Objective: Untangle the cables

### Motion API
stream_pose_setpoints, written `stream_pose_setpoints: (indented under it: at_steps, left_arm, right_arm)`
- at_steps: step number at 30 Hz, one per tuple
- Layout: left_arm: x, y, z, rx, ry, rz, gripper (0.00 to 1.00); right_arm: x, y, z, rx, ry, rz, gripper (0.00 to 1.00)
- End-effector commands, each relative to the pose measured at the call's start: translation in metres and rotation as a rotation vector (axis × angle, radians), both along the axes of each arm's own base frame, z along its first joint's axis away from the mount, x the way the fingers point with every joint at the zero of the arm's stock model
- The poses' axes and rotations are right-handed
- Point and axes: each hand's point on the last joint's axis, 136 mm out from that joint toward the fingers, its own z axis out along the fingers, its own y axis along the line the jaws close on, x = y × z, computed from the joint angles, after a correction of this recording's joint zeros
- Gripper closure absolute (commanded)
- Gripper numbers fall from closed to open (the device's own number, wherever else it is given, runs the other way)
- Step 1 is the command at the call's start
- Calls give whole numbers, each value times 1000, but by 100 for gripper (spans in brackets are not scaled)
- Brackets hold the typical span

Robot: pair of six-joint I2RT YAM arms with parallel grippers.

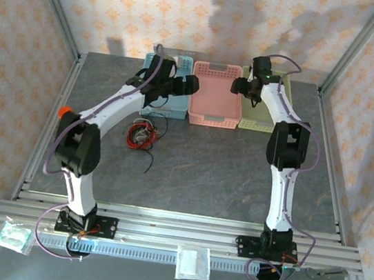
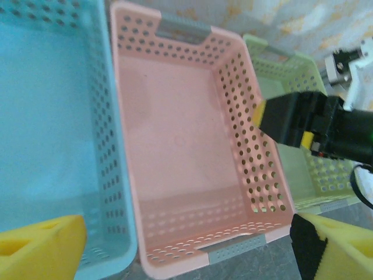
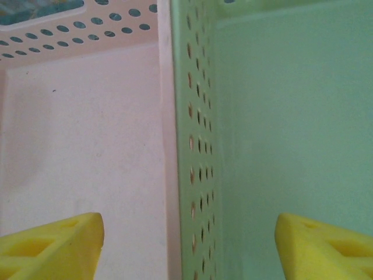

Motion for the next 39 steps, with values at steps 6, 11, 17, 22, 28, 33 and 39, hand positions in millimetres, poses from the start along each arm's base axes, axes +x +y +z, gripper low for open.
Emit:
stream_pose_setpoints:
  at_steps: [6, 11, 17, 22, 28, 33, 39]
  left_arm:
    - [-46, 59, 7, 151, -60, 180, 8]
    - [-84, 89, 4, 140, -102, 279, 11]
    - [-125, 119, -31, 143, -68, 380, 14]
    - [-138, 118, -70, 134, 5, 354, 14]
    - [-131, 109, -112, 207, 113, 295, 7]
    - [-119, 98, -130, 228, 143, 242, 5]
    - [-114, 75, -153, 205, 197, 135, 5]
  right_arm:
    - [-35, 15, 100, 14, -259, -46, 20]
    - [-72, 45, 114, 27, -330, 2, 20]
    - [-126, 83, 121, 99, -417, 44, 20]
    - [-171, 113, 133, 253, -496, 56, 16]
    - [-188, 111, 147, 317, -563, 32, 1]
    - [-194, 84, 168, 249, -643, -45, 2]
    - [-208, 59, 190, 242, -718, -119, 3]
